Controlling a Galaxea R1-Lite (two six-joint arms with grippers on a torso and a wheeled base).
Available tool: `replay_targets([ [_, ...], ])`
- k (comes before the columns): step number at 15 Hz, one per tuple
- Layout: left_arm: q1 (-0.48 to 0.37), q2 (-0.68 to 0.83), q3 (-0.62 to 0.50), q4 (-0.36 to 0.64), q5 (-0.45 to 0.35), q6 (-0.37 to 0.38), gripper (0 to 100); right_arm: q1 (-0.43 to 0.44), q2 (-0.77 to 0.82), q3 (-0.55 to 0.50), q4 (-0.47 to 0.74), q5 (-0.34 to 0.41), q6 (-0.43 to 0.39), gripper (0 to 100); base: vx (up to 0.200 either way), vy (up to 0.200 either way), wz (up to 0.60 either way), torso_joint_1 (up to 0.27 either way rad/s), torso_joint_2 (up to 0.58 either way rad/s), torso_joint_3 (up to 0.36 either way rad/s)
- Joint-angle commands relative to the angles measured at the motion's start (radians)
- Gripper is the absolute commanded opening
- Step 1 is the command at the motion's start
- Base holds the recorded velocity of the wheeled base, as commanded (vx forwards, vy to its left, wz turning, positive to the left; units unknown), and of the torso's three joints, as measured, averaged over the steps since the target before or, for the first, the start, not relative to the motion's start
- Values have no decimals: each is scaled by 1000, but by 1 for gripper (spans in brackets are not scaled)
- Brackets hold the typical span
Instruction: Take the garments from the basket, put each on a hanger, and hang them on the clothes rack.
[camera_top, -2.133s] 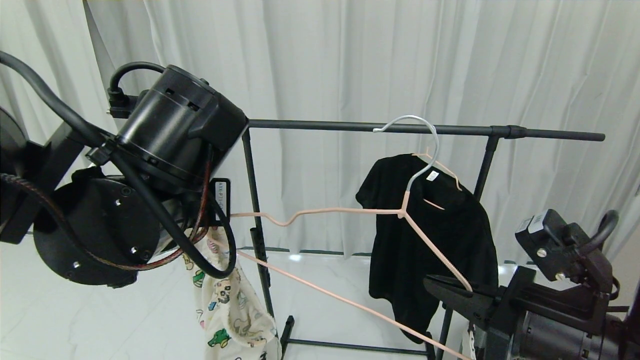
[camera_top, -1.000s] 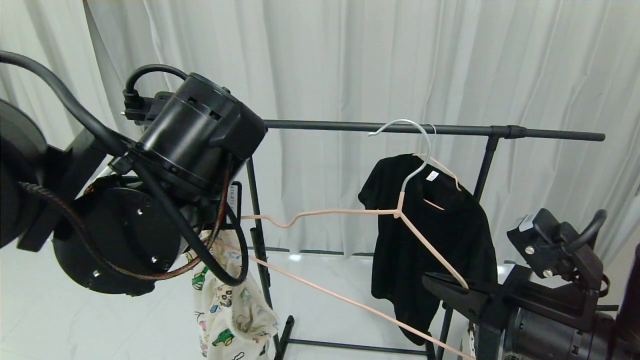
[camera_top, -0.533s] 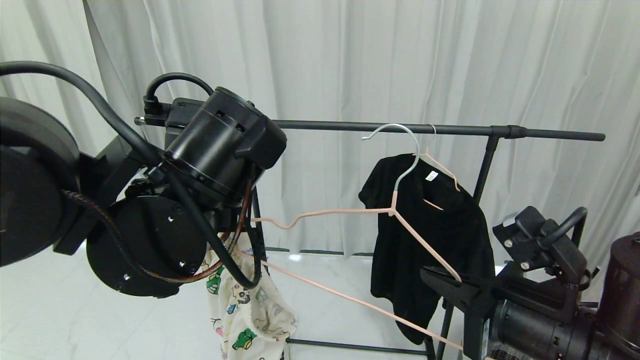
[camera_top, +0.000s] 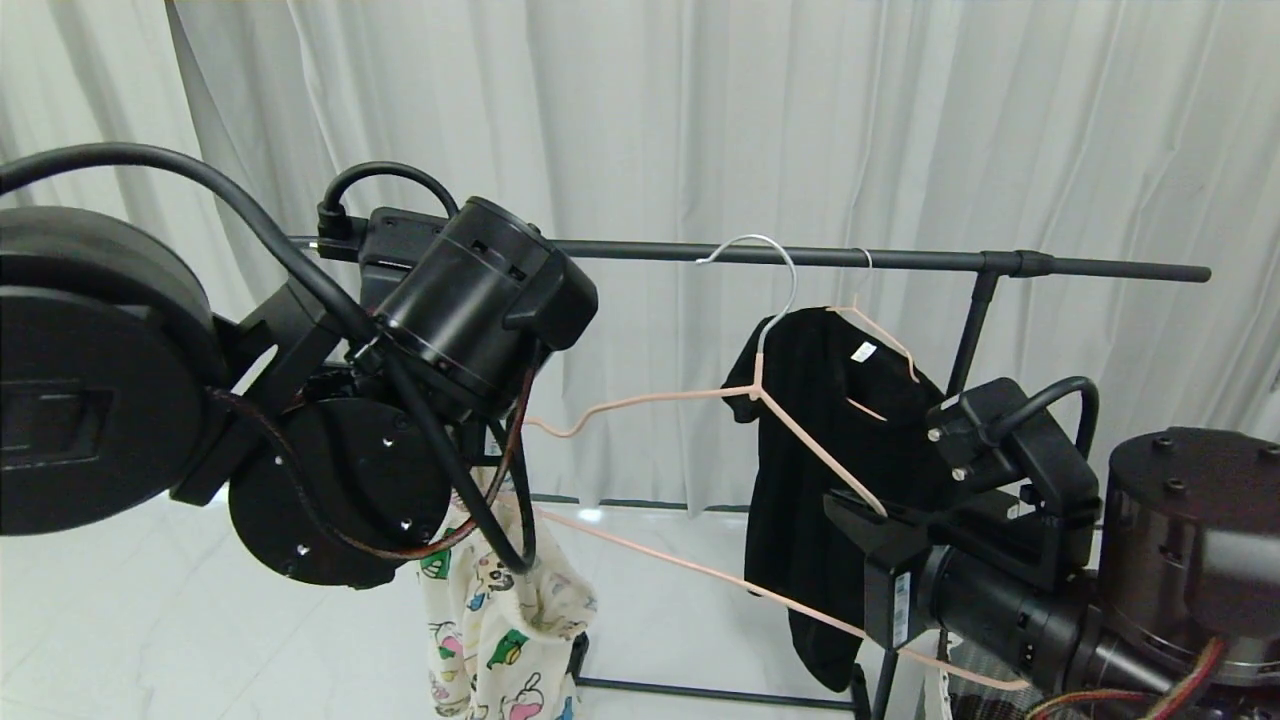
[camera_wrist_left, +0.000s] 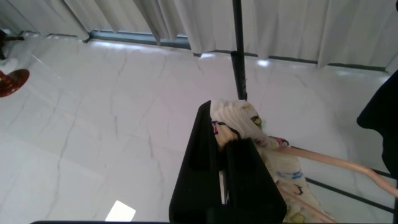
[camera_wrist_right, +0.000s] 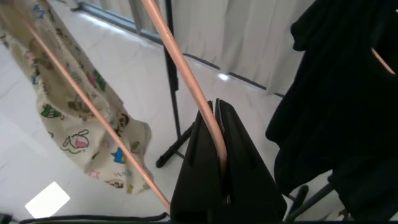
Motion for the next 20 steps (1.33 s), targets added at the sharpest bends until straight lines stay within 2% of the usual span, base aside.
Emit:
replay_targets([
  [1, -1, 24, -21, 0, -2, 0, 0, 11, 17, -13, -1, -1, 2, 0, 0, 0, 0, 0, 0, 0],
  [5, -7, 38, -95, 0, -5, -11, 0, 49, 46, -16, -27, -7, 3, 0, 0, 0, 0, 0, 0, 0],
  [8, -9, 37, -113, 0, -5, -38, 0, 49, 89, -59, -47, -19, 0, 0, 0, 0, 0, 0, 0, 0],
  [11, 14, 38, -115, 2, -2, -37, 0, 37, 118, -105, -47, -113, -20, 0, 0, 0, 0, 0, 0, 0],
  [14, 17, 49, -118, 2, -3, -37, 0, 45, 121, -108, -48, -123, -21, 0, 0, 0, 0, 0, 0, 0],
  [17, -17, 64, -185, 2, -5, -38, 0, 97, 178, -134, -89, -123, -21, 0, 0, 0, 0, 0, 0, 0],
  [20, -70, 58, -228, 2, -38, -40, 0, 115, 256, -223, -97, -123, -17, 0, 0, 0, 0, 0, 0, 0],
])
